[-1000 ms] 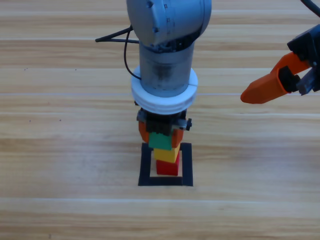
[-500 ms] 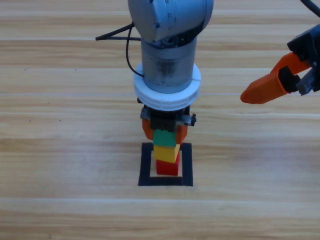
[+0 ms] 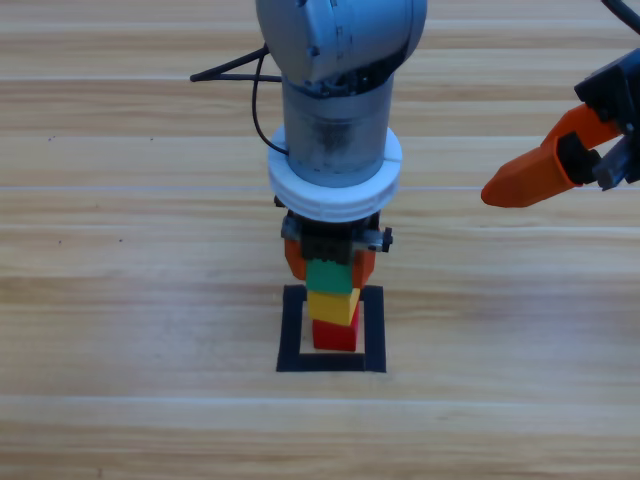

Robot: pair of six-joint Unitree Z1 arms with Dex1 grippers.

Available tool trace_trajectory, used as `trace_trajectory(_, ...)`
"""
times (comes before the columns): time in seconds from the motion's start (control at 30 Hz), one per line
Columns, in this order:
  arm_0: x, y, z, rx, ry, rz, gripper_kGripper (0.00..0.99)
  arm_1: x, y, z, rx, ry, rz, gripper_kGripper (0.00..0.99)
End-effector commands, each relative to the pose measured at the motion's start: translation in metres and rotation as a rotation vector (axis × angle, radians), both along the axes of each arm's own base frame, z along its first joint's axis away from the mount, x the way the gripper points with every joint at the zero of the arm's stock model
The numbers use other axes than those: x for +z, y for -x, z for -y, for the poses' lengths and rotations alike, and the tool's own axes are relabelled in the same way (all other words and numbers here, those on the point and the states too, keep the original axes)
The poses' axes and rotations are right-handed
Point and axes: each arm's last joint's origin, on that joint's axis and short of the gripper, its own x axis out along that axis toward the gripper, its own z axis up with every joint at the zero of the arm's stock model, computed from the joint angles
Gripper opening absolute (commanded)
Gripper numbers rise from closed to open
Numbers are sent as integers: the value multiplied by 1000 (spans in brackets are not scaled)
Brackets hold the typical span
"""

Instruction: Stack the blocks in the rectangular block: red at the bottom, yellow in the middle, green on top

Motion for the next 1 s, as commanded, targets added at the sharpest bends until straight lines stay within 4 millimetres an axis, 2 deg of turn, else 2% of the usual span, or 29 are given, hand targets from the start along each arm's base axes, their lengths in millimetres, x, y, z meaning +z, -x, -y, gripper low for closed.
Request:
trace_trajectory(0.03, -29, 7, 15, -25, -45, -40, 0, -13, -6, 2, -17, 20, -27, 989)
trace_trajectory(0.8, -37, 7, 19, -29, -56, -48, 3, -13, -6, 3, -17, 18, -25, 989)
trace_trajectory(0.83, -36, 8, 20, -31, -51, -44, 55, -13, -6, 3, -19, 18, -25, 989)
trace_trajectory(0.87, -33, 9, 21, -36, -46, -38, 224, -13, -6, 3, -18, 17, -25, 989)
trace_trajectory(0.93, -29, 12, 22, -33, -41, -33, 822, -13, -6, 3, -18, 18, -27, 989)
trace_trajectory(0.97, -28, 15, 21, -29, -42, -32, 982, -13, -5, 3, -17, 19, -26, 989)
trace_trajectory(1.0, -25, 16, 19, -25, -43, -31, 990, -13, -5, 3, -16, 18, -27, 989)
